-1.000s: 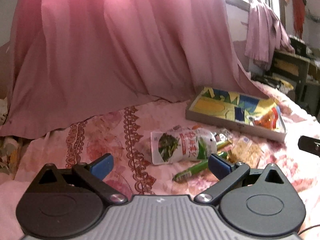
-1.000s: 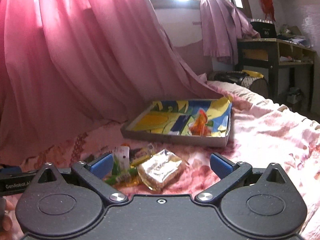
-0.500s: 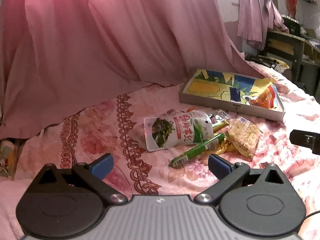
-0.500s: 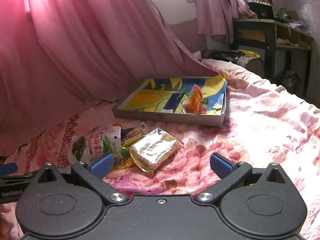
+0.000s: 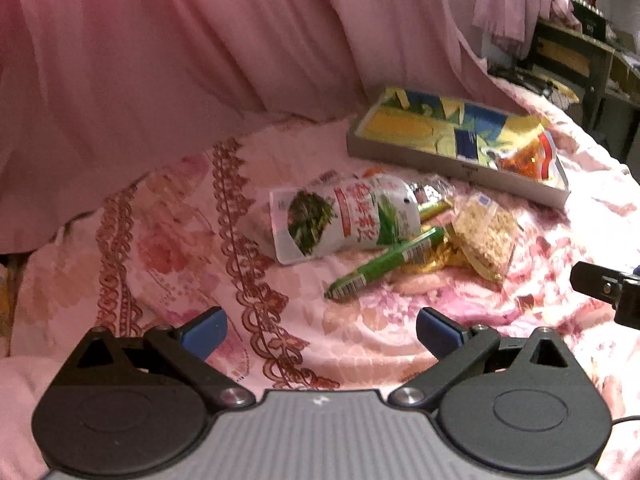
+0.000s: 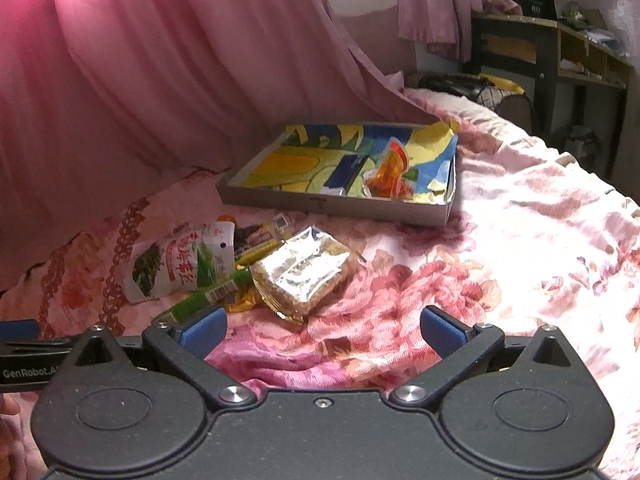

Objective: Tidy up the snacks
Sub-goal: 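Withdraw both tools from the tray back toward the snack pile, then grasp the clear puffed grain bar bag with the right tool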

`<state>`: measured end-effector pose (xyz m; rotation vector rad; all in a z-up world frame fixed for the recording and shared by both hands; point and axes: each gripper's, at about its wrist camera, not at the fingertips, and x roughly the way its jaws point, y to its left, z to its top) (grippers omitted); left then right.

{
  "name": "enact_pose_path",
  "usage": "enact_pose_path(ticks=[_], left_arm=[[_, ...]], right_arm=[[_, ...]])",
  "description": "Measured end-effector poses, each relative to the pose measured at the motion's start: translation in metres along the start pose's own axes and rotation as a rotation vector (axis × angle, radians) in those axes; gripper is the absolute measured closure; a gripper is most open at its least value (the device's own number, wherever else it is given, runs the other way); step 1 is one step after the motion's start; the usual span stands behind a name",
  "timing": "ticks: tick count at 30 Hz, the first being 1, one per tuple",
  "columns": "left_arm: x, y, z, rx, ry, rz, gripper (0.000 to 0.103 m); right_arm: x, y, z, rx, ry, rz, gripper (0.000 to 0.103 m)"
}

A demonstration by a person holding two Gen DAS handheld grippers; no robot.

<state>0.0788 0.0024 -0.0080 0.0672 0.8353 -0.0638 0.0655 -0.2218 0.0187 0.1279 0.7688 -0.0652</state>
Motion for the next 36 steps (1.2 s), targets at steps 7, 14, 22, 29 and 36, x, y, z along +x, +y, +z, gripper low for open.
enact_pose_path(ticks=[7, 14, 22, 29, 36], left_arm=[[0.007, 0.0, 0.006, 0.0, 0.021, 0.002, 0.0], [0.018, -0.005, 0.016, 0.058, 0.029, -0.011, 0.0], [0.041, -0.014, 0.027, 0.153, 0.084, -0.029, 0.0], [0.06, -0.024, 0.032, 0.238, 0.11, -0.052, 0.0], [0.086, -0.026, 0.041, 0.264, 0.133, -0.052, 0.0]], right_arm=[[0.012, -0.002, 0.005, 0.01, 0.063, -0.014, 0.001], [0.029, -0.005, 0.011, 0.043, 0.134, 0.003, 0.001], [0.052, -0.007, 0.019, 0.057, 0.185, 0.006, 0.001], [0.077, -0.011, 0.026, 0.054, 0.229, -0.011, 0.001], [0.105, -0.012, 0.032, 0.055, 0.27, -0.031, 0.001]])
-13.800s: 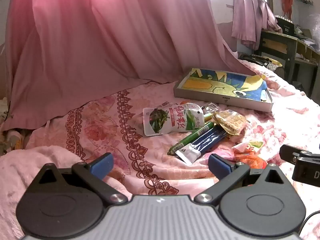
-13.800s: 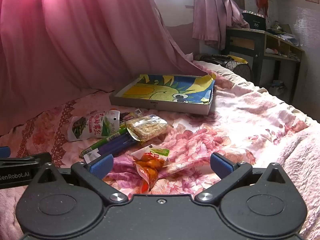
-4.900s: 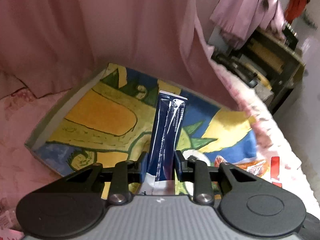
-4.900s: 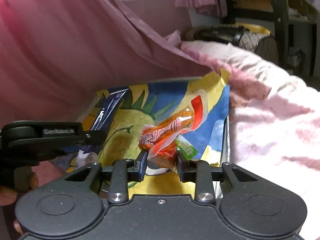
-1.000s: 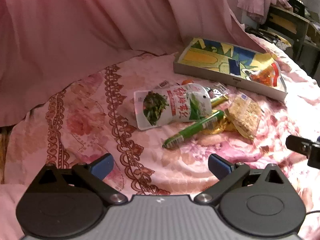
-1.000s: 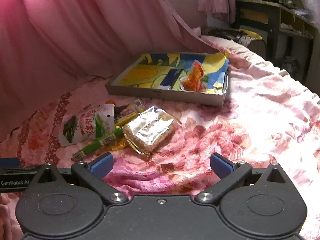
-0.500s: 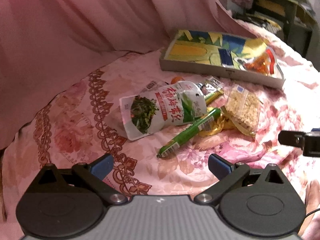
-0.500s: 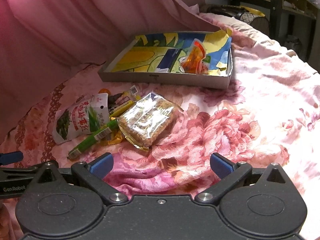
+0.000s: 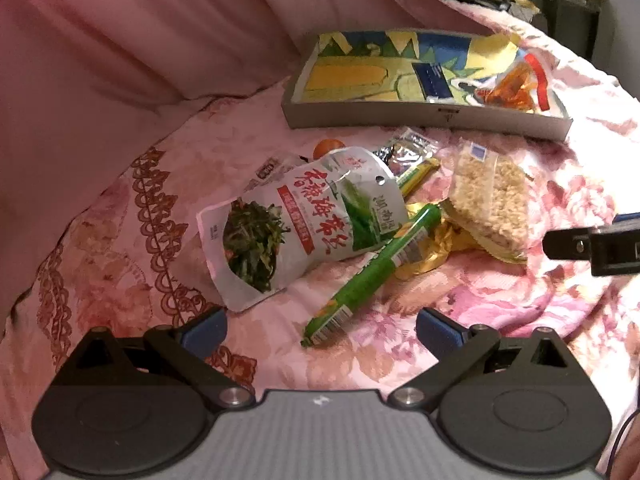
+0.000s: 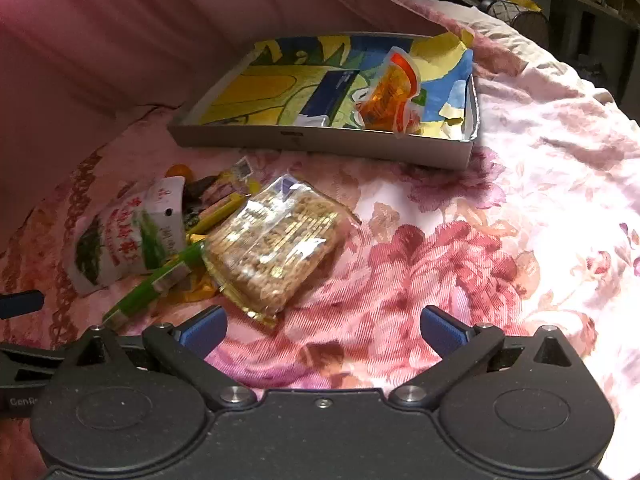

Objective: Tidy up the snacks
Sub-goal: 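Grasp the clear puffed grain bar bag with the right tool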

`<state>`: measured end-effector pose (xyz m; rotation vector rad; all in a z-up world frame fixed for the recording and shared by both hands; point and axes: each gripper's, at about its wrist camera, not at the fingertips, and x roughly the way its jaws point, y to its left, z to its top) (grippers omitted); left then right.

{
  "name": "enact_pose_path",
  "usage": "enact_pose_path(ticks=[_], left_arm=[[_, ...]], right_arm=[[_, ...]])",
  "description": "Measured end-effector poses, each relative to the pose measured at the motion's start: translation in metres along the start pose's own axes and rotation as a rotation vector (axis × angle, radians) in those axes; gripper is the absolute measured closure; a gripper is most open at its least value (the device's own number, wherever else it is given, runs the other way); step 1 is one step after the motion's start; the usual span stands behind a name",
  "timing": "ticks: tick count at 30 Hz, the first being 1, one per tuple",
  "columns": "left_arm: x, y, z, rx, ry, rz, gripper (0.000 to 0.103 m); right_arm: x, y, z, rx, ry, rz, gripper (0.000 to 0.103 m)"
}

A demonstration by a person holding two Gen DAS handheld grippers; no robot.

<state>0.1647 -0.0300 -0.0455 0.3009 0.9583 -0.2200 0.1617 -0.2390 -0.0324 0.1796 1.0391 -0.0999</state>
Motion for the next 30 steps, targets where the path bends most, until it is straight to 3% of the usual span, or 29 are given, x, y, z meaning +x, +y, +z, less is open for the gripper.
enact_pose_path(ticks=[16, 30], left_arm=[[0.027, 0.012, 0.006, -0.025, 0.083, -0.056, 0.0], [0.036, 0.013, 0.009, -0.024, 0.108, -0.04, 0.0]], right_arm=[[0.039, -0.007, 0.015, 0.166, 0.12, 0.043, 0.001], [0.062, -0.004, 0.038, 0.218, 0.076, 0.073, 0.001]])
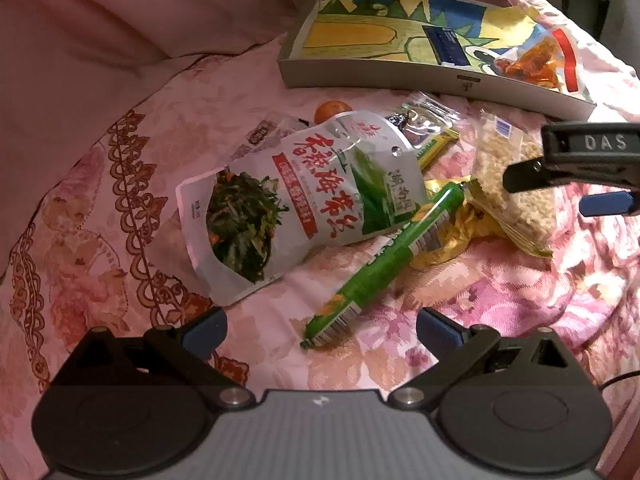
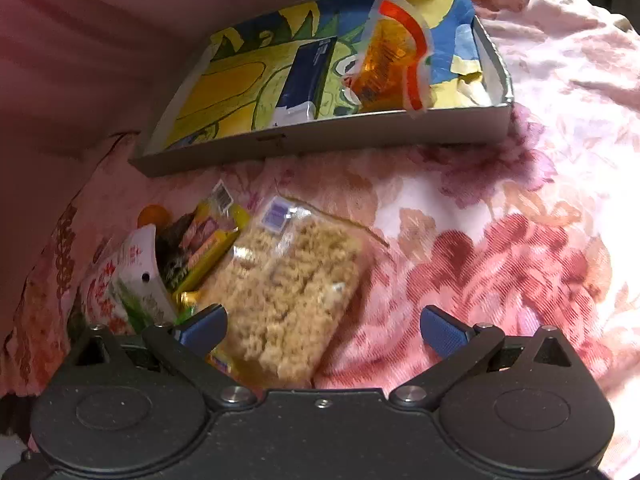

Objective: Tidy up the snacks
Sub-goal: 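Grasp the clear puffed grain bar bag with the right tool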

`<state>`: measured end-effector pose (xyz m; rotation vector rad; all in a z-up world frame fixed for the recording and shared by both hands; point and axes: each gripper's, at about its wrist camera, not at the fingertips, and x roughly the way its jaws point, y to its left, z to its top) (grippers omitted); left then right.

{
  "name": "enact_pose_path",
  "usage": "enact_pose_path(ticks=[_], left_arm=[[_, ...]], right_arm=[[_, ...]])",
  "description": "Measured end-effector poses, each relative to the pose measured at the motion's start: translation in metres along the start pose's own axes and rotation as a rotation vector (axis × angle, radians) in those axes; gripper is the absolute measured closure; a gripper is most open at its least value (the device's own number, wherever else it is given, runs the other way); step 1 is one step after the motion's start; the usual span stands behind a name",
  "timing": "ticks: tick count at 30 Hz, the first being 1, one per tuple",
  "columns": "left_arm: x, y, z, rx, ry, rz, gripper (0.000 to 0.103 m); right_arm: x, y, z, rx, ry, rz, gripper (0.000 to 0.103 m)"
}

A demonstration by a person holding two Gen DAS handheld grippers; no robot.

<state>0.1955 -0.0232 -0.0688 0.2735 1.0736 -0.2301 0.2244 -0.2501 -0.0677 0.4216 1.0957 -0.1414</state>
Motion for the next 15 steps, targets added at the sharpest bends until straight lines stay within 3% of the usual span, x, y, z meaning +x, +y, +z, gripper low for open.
enact_pose_path(ticks=[8, 15], left_arm=[[0.009, 0.001, 0.009, 0.029, 0.004, -0.036, 0.0], [0.014, -0.006, 0.011, 0.096, -0.007, -0.063, 0.0]], right_arm=[[0.014, 0.007, 0.008, 0.027, -0.004, 0.034, 0.001], [0.025, 0.019, 0.008, -0.015, -0.015, 0.004, 0.001]])
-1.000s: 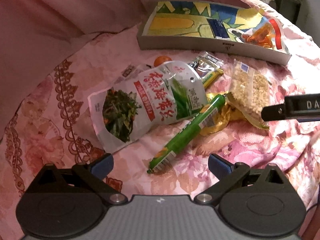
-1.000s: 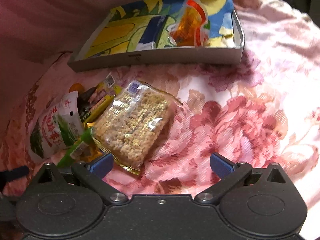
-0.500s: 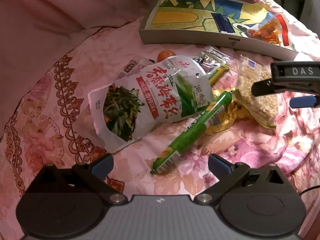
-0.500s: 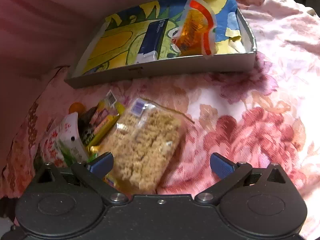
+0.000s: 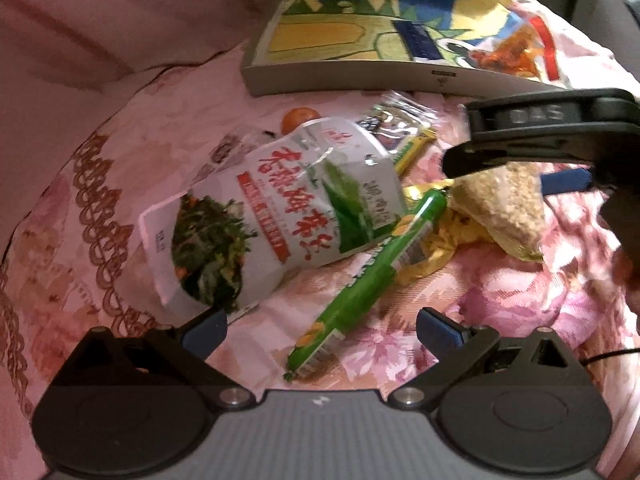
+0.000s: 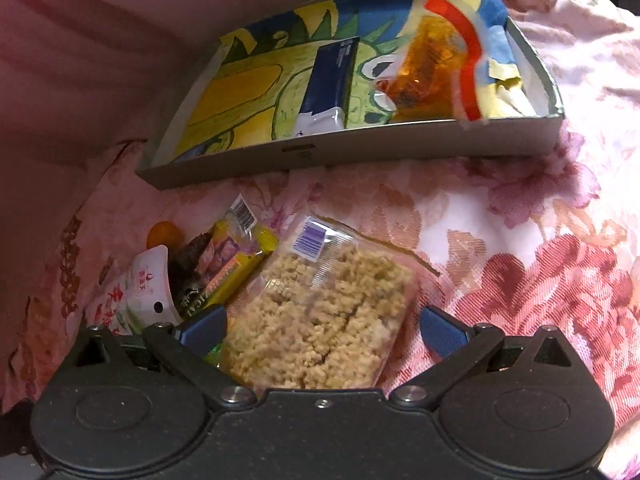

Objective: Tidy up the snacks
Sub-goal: 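Grasp the clear puffed grain bar bag with the right tool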

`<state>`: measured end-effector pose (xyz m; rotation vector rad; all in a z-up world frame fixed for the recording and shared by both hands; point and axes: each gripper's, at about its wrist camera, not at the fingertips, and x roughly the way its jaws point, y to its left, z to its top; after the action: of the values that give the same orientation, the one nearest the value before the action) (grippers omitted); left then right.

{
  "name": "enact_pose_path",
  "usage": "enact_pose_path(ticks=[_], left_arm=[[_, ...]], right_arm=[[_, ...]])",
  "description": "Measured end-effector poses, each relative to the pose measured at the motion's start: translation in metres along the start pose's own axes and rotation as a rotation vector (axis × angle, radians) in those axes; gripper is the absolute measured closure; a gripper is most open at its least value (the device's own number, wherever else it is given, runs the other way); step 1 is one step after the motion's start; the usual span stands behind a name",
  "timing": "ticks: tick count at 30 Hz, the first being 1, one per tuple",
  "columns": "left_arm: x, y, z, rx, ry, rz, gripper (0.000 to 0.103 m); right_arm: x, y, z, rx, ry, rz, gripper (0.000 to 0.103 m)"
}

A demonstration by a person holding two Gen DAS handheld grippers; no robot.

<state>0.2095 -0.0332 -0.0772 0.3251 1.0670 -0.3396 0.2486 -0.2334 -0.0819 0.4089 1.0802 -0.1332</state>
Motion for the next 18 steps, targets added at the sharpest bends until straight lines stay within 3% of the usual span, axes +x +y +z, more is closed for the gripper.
enact_pose_path(ticks=[5, 18], left_arm=[[0.003, -0.008, 0.0, 0.074, -0.023, 0.007, 0.002], [0.0, 0.002, 0.003, 0.03, -0.04, -0.007, 0.018]], right_arm=[[0.003, 0.002, -0.002, -0.02, -0.009, -0.014, 0.001], [-0.004, -0.007, -0.015, -0.034, -0.039, -0.005, 0.005]])
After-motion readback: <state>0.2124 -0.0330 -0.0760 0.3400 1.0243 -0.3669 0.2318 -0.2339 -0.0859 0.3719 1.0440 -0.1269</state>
